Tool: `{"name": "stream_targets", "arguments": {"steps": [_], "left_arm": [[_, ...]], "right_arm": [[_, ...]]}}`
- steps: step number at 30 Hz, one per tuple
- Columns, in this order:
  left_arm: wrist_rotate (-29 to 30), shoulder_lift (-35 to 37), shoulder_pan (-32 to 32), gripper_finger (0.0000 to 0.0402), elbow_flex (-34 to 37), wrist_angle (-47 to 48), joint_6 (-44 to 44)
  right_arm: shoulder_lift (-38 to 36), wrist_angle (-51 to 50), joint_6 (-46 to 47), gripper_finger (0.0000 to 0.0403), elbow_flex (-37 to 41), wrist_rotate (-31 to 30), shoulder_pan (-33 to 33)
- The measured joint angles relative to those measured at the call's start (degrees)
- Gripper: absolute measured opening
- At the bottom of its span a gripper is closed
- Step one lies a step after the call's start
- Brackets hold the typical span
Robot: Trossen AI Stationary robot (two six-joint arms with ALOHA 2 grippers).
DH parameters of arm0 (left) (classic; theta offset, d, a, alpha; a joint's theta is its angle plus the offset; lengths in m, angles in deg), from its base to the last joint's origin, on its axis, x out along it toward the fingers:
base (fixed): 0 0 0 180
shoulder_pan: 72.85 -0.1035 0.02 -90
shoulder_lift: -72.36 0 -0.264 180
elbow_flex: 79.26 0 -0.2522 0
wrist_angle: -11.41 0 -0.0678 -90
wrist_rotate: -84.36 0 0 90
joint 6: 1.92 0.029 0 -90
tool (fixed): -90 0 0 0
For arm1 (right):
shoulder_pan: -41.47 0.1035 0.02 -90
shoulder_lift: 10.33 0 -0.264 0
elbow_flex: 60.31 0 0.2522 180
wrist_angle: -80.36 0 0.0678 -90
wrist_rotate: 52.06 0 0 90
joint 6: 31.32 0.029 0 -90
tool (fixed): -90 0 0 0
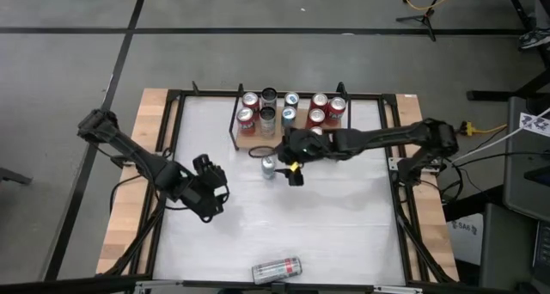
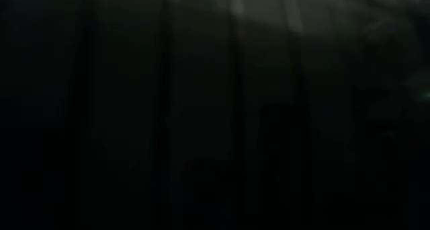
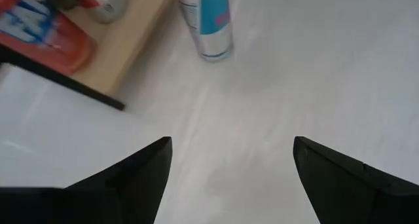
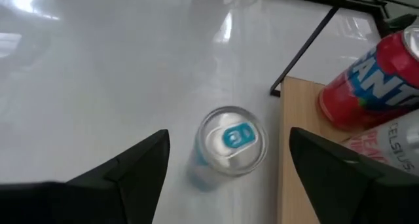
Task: Place canned beverage on shelf
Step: Put the blue soda can on the shelf aligned with the blue soda cans
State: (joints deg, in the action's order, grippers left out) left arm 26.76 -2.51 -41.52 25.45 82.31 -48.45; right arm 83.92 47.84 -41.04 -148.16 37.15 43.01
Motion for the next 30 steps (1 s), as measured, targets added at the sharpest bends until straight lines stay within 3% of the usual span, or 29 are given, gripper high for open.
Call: {"name": "stream_targets", "arguments": {"steps": [8, 15, 30], "left_arm": [[0.0, -0.1, 0.4, 0.0309, 12.0, -17.6, 0.1], [0.0, -0.1, 0.3, 0.0309, 18.0, -30.1, 0.4], [-0.1, -0.1, 0.3, 0.0309, 19.0, -33.4, 0.6]], "right_arm": [[4.5, 3.1, -0.3, 0.0308, 0.0, 5.3, -3.6], [7.4, 5.0, -3.0, 0.0308, 0.0, 6.4, -3.8], [13.2, 7.9, -2.8, 0.0308, 0.0, 6.4, -3.8]]}}
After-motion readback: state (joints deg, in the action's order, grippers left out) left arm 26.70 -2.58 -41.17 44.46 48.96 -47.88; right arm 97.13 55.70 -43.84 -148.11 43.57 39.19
